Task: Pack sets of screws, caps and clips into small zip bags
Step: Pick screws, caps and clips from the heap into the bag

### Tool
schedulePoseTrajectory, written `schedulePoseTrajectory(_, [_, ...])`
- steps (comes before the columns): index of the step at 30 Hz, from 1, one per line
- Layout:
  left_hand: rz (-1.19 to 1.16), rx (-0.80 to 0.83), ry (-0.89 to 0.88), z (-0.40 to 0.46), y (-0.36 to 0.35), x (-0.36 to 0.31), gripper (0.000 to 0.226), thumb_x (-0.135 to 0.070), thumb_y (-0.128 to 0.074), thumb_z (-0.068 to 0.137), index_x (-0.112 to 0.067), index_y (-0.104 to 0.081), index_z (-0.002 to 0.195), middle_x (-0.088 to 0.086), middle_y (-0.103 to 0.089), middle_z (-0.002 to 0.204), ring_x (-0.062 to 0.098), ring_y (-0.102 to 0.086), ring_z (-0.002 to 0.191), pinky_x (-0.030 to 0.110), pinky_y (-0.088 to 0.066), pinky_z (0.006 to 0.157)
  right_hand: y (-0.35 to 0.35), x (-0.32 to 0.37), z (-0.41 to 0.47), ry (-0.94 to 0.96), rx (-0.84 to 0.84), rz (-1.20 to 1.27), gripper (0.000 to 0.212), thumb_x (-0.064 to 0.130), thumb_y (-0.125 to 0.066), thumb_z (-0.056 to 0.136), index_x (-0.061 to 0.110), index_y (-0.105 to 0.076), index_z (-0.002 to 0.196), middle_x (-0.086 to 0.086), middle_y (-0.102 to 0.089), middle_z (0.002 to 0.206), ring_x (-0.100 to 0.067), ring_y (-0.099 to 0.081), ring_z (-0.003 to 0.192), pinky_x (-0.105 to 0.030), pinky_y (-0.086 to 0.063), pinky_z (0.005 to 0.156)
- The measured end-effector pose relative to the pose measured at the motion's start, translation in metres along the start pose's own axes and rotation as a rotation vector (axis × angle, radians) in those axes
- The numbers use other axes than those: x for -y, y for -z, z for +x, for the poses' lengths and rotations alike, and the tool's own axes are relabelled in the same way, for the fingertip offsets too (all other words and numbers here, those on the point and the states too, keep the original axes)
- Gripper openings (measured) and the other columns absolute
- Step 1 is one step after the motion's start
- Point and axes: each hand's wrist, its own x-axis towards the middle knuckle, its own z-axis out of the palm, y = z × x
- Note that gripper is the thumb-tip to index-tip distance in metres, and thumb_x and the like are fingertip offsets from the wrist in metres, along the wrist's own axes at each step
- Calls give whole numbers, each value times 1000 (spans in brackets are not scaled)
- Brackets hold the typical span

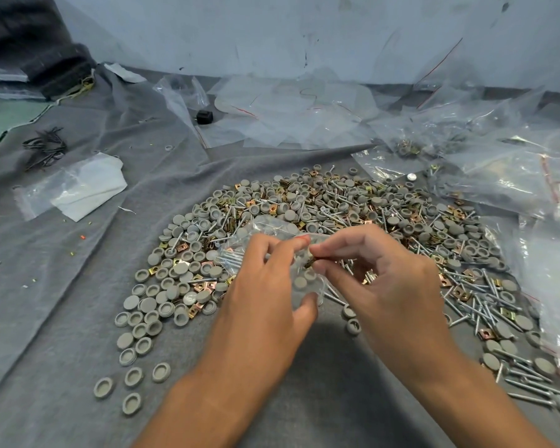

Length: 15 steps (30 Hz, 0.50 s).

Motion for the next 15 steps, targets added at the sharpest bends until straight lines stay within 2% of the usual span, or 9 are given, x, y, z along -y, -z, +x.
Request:
schedulePoseTrajectory(4, [-57,-69,-6,0,4,-2,50,-46,-62,87,-37,-54,135,-21,-39,106,-10,-47,91,10,-40,75,3,-1,0,-156,-32,270,21,18,-81,83,22,-64,95,11,-76,90,-9,-74,85,-15,-55,71])
schedulePoseTrajectory(9, [-76,-127,-5,2,8,-3,20,-43,-66,87,-38,-68,107,-22,-48,95,-10,-49,85,5,-36,73,3,-2,1,-221,-26,375,21,14,-81,83,22,-65,93,5,-76,89,-13,-74,81,-16,-54,68])
schedulePoseTrajectory(12, [-59,-120,10,2,7,-3,25,-36,-72,84,-37,-67,108,-22,-48,97,-5,-51,83,6,-38,73,4,-2,3,-286,-62,449,22,15,-83,78,23,-67,91,1,-77,90,-14,-74,81,-19,-57,70])
schedulePoseTrajectory(15, [-55,-108,14,1,7,-4,31,-37,-71,83,-37,-65,113,-24,-46,98,-12,-49,87,2,-36,78,7,-4,6,-384,-104,590,23,17,-82,74,23,-68,91,-3,-78,93,-19,-76,87,-23,-59,73])
